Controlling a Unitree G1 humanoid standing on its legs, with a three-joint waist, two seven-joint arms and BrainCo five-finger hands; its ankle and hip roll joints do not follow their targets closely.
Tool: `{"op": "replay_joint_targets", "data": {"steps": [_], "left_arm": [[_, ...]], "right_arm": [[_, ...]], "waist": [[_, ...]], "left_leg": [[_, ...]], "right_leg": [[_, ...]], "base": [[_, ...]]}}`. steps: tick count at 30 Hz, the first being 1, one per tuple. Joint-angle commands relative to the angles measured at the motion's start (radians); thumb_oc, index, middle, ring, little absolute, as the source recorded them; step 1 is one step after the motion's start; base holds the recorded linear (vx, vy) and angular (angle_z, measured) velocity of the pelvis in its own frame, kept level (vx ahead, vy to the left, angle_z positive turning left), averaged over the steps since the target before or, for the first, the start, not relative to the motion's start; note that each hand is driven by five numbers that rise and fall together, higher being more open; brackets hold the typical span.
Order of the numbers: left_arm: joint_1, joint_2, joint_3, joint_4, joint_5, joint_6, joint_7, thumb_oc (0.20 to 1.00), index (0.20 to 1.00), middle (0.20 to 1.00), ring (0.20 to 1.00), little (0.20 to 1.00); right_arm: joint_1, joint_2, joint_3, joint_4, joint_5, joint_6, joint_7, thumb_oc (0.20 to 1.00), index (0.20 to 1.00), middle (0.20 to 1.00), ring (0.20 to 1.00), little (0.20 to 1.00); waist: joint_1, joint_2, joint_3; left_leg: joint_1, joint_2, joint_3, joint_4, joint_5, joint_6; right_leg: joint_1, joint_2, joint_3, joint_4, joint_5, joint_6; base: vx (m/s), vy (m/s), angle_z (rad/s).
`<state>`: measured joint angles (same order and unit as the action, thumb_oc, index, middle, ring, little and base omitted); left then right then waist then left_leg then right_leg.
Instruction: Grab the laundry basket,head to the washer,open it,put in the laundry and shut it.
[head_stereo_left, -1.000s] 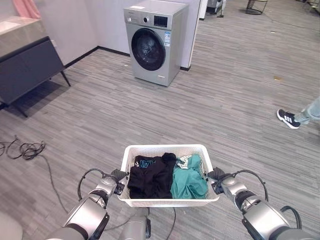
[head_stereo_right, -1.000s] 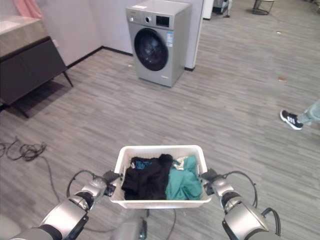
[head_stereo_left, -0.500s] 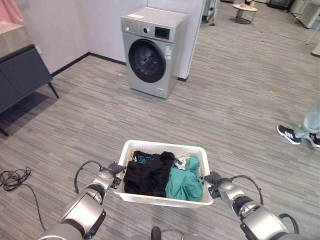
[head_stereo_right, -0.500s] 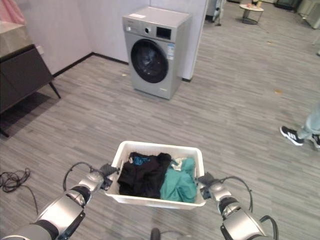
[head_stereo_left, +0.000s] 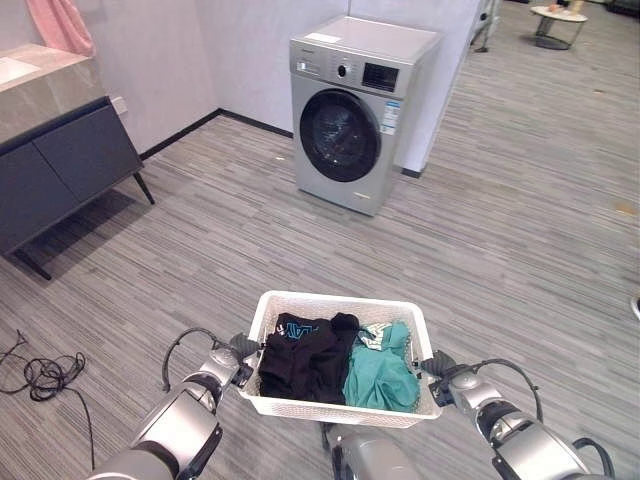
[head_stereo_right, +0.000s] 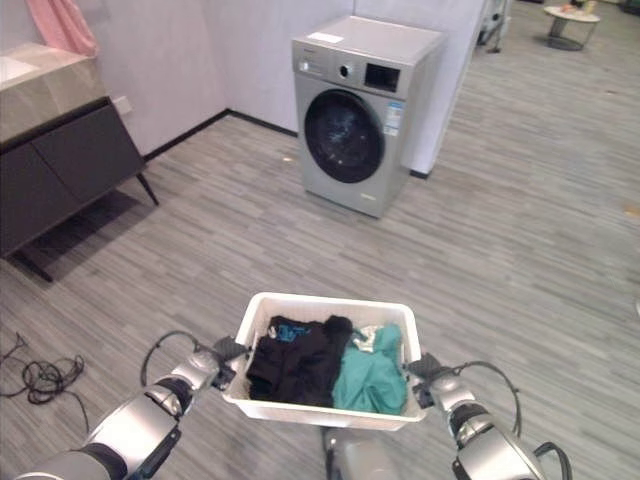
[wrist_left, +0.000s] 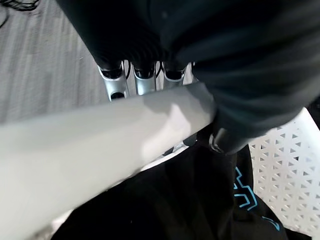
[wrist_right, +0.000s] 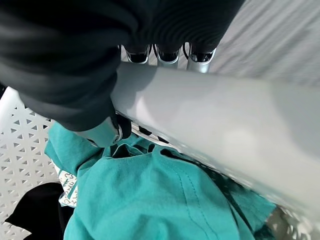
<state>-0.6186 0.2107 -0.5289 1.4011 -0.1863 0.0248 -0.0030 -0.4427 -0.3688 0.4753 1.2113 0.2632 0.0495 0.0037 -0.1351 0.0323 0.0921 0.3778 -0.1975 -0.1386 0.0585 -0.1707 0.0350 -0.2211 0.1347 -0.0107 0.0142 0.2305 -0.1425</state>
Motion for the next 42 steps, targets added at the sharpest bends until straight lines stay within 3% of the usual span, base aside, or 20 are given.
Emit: {"op": "replay_joint_targets", "data": {"steps": [1, 2, 4, 5, 6, 7, 8, 13, 15, 16, 17, 19, 25, 31, 33, 35, 37, 38, 39, 42], "left_arm": [[-0.061, 0.053, 0.05, -0.027, -0.058, -0.074, -0.008, 0.2, 0.2, 0.2, 0.2, 0.2], [-0.061, 0.046, 0.053, -0.028, -0.065, -0.076, -0.005, 0.2, 0.2, 0.2, 0.2, 0.2], [-0.083, 0.023, 0.059, -0.07, -0.131, -0.086, 0.022, 0.2, 0.2, 0.2, 0.2, 0.2], [-0.083, 0.023, 0.059, -0.07, -0.131, -0.086, 0.022, 0.2, 0.2, 0.2, 0.2, 0.2], [-0.101, 0.02, 0.057, -0.093, -0.157, -0.089, 0.032, 0.2, 0.2, 0.2, 0.2, 0.2], [-0.13, 0.022, 0.05, -0.095, -0.167, -0.086, 0.034, 0.2, 0.2, 0.2, 0.2, 0.2], [-0.131, 0.021, 0.05, -0.095, -0.167, -0.086, 0.034, 0.2, 0.2, 0.2, 0.2, 0.2], [-0.157, -0.008, 0.005, -0.059, -0.16, -0.076, 0.024, 0.2, 0.2, 0.2, 0.2, 0.2], [-0.155, -0.007, -0.002, -0.056, -0.168, -0.073, 0.019, 0.2, 0.2, 0.2, 0.2, 0.2], [-0.148, -0.002, -0.003, -0.05, -0.169, -0.071, 0.014, 0.2, 0.2, 0.2, 0.2, 0.2], [-0.145, 0.003, -0.006, -0.048, -0.163, -0.07, 0.01, 0.2, 0.2, 0.2, 0.2, 0.2], [-0.141, 0.015, -0.015, -0.048, -0.155, -0.067, -0.005, 0.2, 0.2, 0.2, 0.2, 0.2], [-0.119, 0.059, -0.003, -0.051, -0.137, -0.066, -0.017, 0.2, 0.2, 0.2, 0.2, 0.2], [-0.09, 0.085, 0.016, -0.047, -0.128, -0.065, -0.024, 0.2, 0.2, 0.2, 0.2, 0.2], [-0.083, 0.086, 0.021, -0.047, -0.125, -0.067, -0.026, 0.2, 0.2, 0.2, 0.2, 0.2], [-0.082, 0.082, 0.013, -0.052, -0.125, -0.069, -0.022, 0.2, 0.2, 0.2, 0.2, 0.2], [-0.085, 0.078, 0.005, -0.057, -0.13, -0.067, -0.02, 0.2, 0.2, 0.2, 0.2, 0.2], [-0.087, 0.078, 0.001, -0.061, -0.133, -0.066, -0.021, 0.2, 0.2, 0.2, 0.2, 0.2], [-0.095, 0.073, 0.0, -0.058, -0.139, -0.064, -0.017, 0.2, 0.2, 0.2, 0.2, 0.2], [-0.117, 0.075, 0.001, -0.051, -0.14, -0.056, -0.022, 0.2, 0.2, 0.2, 0.2, 0.2]], "right_arm": [[-0.107, 0.002, -0.035, -0.016, 0.083, -0.075, 0.045, 0.2, 0.2, 0.2, 0.2, 0.2], [-0.107, -0.001, -0.036, -0.012, 0.085, -0.075, 0.046, 0.2, 0.2, 0.2, 0.2, 0.2], [-0.082, -0.034, -0.058, -0.057, 0.119, -0.073, 0.041, 0.2, 0.2, 0.2, 0.2, 0.2], [-0.082, -0.034, -0.058, -0.057, 0.119, -0.073, 0.041, 0.2, 0.2, 0.2, 0.2, 0.2], [-0.073, -0.054, -0.068, -0.085, 0.129, -0.073, 0.038, 0.2, 0.2, 0.2, 0.2, 0.2], [-0.069, -0.072, -0.077, -0.108, 0.135, -0.074, 0.026, 0.2, 0.2, 0.2, 0.2, 0.2], [-0.069, -0.073, -0.077, -0.109, 0.135, -0.074, 0.026, 0.2, 0.2, 0.2, 0.2, 0.2], [-0.077, -0.068, -0.053, -0.024, 0.123, -0.078, 0.031, 0.2, 0.2, 0.2, 0.2, 0.2], [-0.078, -0.068, -0.048, -0.017, 0.113, -0.08, 0.035, 0.2, 0.2, 0.2, 0.2, 0.2], [-0.076, -0.063, -0.045, -0.008, 0.105, -0.081, 0.043, 0.2, 0.2, 0.2, 0.2, 0.2], [-0.074, -0.064, -0.044, -0.003, 0.103, -0.082, 0.049, 0.2, 0.2, 0.2, 0.2, 0.2], [-0.067, -0.066, -0.046, 0.013, 0.105, -0.079, 0.065, 0.2, 0.2, 0.2, 0.2, 0.2], [-0.061, -0.046, -0.055, 0.031, 0.097, -0.072, 0.086, 0.2, 0.2, 0.2, 0.2, 0.2], [-0.046, -0.027, -0.067, 0.027, 0.076, -0.069, 0.101, 0.2, 0.2, 0.2, 0.2, 0.2], [-0.043, -0.028, -0.081, 0.018, 0.081, -0.069, 0.103, 0.2, 0.2, 0.2, 0.2, 0.2], [-0.05, -0.028, -0.089, 0.01, 0.088, -0.073, 0.1, 0.2, 0.2, 0.2, 0.2, 0.2], [-0.063, -0.029, -0.099, 0.002, 0.102, -0.074, 0.098, 0.2, 0.2, 0.2, 0.2, 0.2], [-0.068, -0.032, -0.101, -0.005, 0.104, -0.073, 0.097, 0.2, 0.2, 0.2, 0.2, 0.2], [-0.072, -0.029, -0.1, -0.008, 0.102, -0.075, 0.092, 0.2, 0.2, 0.2, 0.2, 0.2], [-0.089, -0.035, -0.091, -0.004, 0.094, -0.069, 0.098, 0.2, 0.2, 0.2, 0.2, 0.2]], "waist": [[-0.001, -0.035, -0.052], [-0.002, -0.03, -0.057], [0.01, -0.039, -0.05], [0.01, -0.039, -0.05], [0.017, -0.053, -0.038], [0.026, -0.074, -0.027], [0.03, -0.071, -0.023], [0.089, -0.083, -0.005], [0.105, -0.079, 0.0], [0.135, -0.064, -0.002], [0.15, -0.063, 0.0], [0.178, -0.064, 0.007], [0.218, -0.058, -0.028], [0.247, -0.08, -0.057], [0.25, -0.084, -0.065], [0.253, -0.079, -0.071], [0.24, -0.058, -0.052], [0.226, -0.041, -0.038], [0.199, -0.013, -0.017], [0.17, -0.001, -0.005]], "left_leg": [[-0.121, 0.15, -0.067, 0.103, 0.037, -0.076], [-0.135, 0.155, -0.076, 0.151, 0.072, -0.096], [-0.272, 0.157, -0.039, 0.427, 0.258, -0.185], [-0.272, 0.157, -0.039, 0.427, 0.258, -0.185], [-0.308, 0.167, 0.009, 0.495, 0.275, -0.18], [-0.373, 0.203, 0.109, 0.507, 0.265, -0.146], [-0.37, 0.207, 0.112, 0.512, 0.26, -0.146], [-0.517, 0.166, 0.157, 0.27, 0.142, -0.076], [-0.531, 0.152, 0.138, 0.203, 0.161, -0.073], [-0.558, 0.145, 0.08, 0.076, 0.237, -0.072], [-0.567, 0.148, 0.065, 0.022, 0.263, -0.071], [-0.597, 0.161, 0.105, -0.093, 0.304, -0.075], [-0.588, 0.159, 0.116, -0.093, 0.359, -0.049], [-0.59, 0.116, 0.131, 0.042, 0.255, -0.013], [-0.574, 0.101, 0.146, 0.062, 0.218, -0.002], [-0.546, 0.089, 0.14, 0.067, 0.192, 0.015], [-0.501, 0.094, 0.136, 0.055, 0.181, 0.031], [-0.468, 0.106, 0.136, 0.042, 0.177, 0.035], [-0.408, 0.12, 0.136, 0.03, 0.16, 0.038], [-0.364, 0.124, 0.126, 0.023, 0.151, 0.032]], "right_leg": [[0.036, -0.073, 0.061, 0.032, -0.121, 0.228], [0.05, -0.067, 0.056, 0.033, -0.132, 0.22], [0.138, -0.07, 0.033, 0.004, -0.169, 0.196], [0.138, -0.07, 0.033, 0.004, -0.169, 0.196], [0.163, -0.08, 0.027, -0.003, -0.176, 0.188], [0.204, -0.093, 0.025, -0.015, -0.195, 0.181], [0.208, -0.089, 0.027, -0.016, -0.195, 0.18], [0.289, -0.1, 0.027, -0.046, -0.234, 0.198], [0.304, -0.089, 0.036, -0.042, -0.242, 0.198], [0.336, -0.06, 0.063, -0.041, -0.257, 0.196], [0.357, -0.053, 0.072, -0.037, -0.27, 0.194], [0.407, -0.046, 0.087, -0.025, -0.306, 0.185], [0.456, -0.054, 0.126, 0.0, -0.366, 0.19], [0.454, -0.14, 0.165, 0.077, -0.348, 0.246], [0.438, -0.167, 0.166, 0.133, -0.306, 0.277], [0.382, -0.184, 0.163, 0.27, -0.212, 0.311], [0.305, -0.18, 0.132, 0.425, -0.116, 0.336], [0.264, -0.174, 0.095, 0.492, -0.106, 0.337], [0.192, -0.176, 0.017, 0.558, -0.157, 0.325], [0.125, -0.176, -0.053, 0.504, -0.224, 0.296]], "base": [[0.38, -0.201, 0.05], [0.41, -0.231, 0.25], [0.42, -0.263, 0.41], [0.26, -0.2, 0.19], [0.19, -0.2, 0.04], [0.2, -0.196, 0.0], [0.18, -0.144, 0.1], [0.21, -0.039, -0.01], [0.22, -0.001, -0.3], [0.3, 0.008, -0.44], [0.48, 0.026, -0.52], [0.37, 0.053, -0.57], [0.3, 0.129, -0.08], [0.32, 0.22, -0.31], [0.28, 0.216, -0.09], [0.23, 0.184, -0.2], [0.16, 0.202, -0.08], [0.19, 0.281, -0.01], [0.14, 0.204, 0.06], [0.17, 0.11, 0.23]]}}
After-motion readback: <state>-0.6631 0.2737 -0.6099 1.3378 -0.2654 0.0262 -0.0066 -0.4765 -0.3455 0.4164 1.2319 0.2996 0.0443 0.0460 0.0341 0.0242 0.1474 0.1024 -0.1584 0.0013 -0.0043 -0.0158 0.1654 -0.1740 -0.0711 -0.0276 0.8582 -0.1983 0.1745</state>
